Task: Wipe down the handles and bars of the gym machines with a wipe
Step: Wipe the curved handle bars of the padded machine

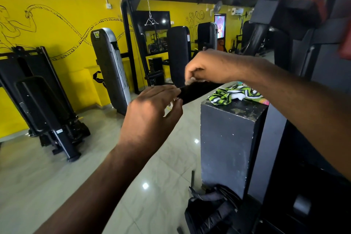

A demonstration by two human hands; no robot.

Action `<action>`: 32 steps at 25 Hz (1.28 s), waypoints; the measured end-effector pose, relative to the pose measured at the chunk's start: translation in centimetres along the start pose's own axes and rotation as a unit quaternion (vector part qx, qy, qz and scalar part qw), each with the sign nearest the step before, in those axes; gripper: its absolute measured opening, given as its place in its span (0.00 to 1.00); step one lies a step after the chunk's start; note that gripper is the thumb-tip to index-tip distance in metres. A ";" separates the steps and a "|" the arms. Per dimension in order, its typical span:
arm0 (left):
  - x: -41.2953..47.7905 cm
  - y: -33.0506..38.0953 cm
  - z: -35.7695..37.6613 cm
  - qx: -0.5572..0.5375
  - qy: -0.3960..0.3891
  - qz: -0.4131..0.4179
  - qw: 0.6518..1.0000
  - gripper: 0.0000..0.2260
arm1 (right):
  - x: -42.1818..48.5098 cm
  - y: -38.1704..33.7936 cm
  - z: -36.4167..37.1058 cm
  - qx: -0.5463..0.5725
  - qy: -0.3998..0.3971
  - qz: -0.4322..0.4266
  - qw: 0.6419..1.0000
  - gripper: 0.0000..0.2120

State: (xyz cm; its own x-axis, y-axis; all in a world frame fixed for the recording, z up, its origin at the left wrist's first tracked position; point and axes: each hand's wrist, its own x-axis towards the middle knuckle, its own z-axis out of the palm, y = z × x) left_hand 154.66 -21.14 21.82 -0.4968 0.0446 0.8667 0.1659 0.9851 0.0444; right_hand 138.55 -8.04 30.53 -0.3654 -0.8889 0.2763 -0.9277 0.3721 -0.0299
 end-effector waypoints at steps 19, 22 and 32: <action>0.9 0.2 0.6 -0.003 -0.028 -0.003 1.000 0.09 | -2.9 -9.0 13.0 0.839 0.438 0.191 0.261 0.09; 0.6 0.4 0.7 0.005 -0.038 -0.005 0.999 0.09 | -2.1 -9.5 13.1 0.876 0.421 0.156 0.177 0.11; 0.9 0.2 0.3 -0.009 -0.057 0.005 0.998 0.09 | -1.0 -6.7 13.2 0.906 0.377 0.161 0.108 0.05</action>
State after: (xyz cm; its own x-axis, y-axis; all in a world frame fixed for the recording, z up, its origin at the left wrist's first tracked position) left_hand 154.00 -20.86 22.50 -0.5882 0.0739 0.8053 0.1854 0.9816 0.0454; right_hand 144.15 -13.22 17.79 -0.9246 -0.3788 -0.0390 0.3808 -0.9187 -0.1046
